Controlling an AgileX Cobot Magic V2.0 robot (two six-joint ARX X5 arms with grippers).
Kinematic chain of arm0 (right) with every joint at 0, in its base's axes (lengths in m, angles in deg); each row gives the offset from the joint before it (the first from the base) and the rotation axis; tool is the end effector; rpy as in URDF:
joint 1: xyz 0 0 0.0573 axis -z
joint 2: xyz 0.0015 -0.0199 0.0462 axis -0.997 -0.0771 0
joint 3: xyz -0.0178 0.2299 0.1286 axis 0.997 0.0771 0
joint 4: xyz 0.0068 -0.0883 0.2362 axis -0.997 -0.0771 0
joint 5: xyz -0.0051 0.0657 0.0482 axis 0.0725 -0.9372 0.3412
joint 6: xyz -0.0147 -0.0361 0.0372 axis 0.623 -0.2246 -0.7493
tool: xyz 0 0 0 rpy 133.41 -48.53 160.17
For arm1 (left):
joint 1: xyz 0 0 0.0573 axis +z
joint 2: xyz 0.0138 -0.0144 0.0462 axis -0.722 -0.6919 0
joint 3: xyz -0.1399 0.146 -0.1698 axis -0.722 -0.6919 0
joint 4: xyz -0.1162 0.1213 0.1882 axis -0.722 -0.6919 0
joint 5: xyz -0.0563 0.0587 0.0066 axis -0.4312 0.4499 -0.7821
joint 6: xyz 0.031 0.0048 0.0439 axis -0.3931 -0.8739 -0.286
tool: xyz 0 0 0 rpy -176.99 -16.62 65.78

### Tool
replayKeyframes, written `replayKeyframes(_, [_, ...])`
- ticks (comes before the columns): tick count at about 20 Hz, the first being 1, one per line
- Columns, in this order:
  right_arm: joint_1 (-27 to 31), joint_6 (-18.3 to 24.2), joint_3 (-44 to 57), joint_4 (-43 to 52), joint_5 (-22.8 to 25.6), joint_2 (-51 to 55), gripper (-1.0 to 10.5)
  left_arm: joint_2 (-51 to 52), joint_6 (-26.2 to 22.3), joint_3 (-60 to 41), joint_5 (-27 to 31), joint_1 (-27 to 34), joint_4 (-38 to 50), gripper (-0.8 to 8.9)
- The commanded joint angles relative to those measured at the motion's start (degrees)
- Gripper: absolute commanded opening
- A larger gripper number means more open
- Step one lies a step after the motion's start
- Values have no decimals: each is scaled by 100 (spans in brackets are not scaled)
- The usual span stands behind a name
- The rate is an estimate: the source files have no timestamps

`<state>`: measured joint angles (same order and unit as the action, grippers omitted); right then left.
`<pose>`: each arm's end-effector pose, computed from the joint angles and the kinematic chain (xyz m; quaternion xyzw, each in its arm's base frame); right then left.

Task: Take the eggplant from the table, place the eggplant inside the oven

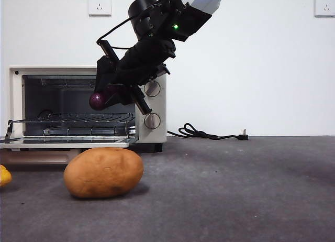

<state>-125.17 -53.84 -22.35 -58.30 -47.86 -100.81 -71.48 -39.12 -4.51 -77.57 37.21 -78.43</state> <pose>0.4008 0.3384 0.2230 0.4327 0.4139 0.2237 0.7691 0.0284 -0.0120 0.4284 0.0522 0.1003 -0.2121 0.9707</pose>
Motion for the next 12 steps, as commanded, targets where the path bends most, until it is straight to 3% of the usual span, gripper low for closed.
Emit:
replayKeyframes(1, [-61, -66, -11, 153, 127, -39, 293, 39, 20, -48, 20, -4, 20, -5])
replayKeyframes(9, [-129, -46, -13, 402, 125, -39, 293, 39, 20, -48, 17, -4, -133, -5])
replayKeyframes(12, [-190, 98, -17, 422, -144, -28, 293, 37, -20, -48, 22, -4, -142, -6])
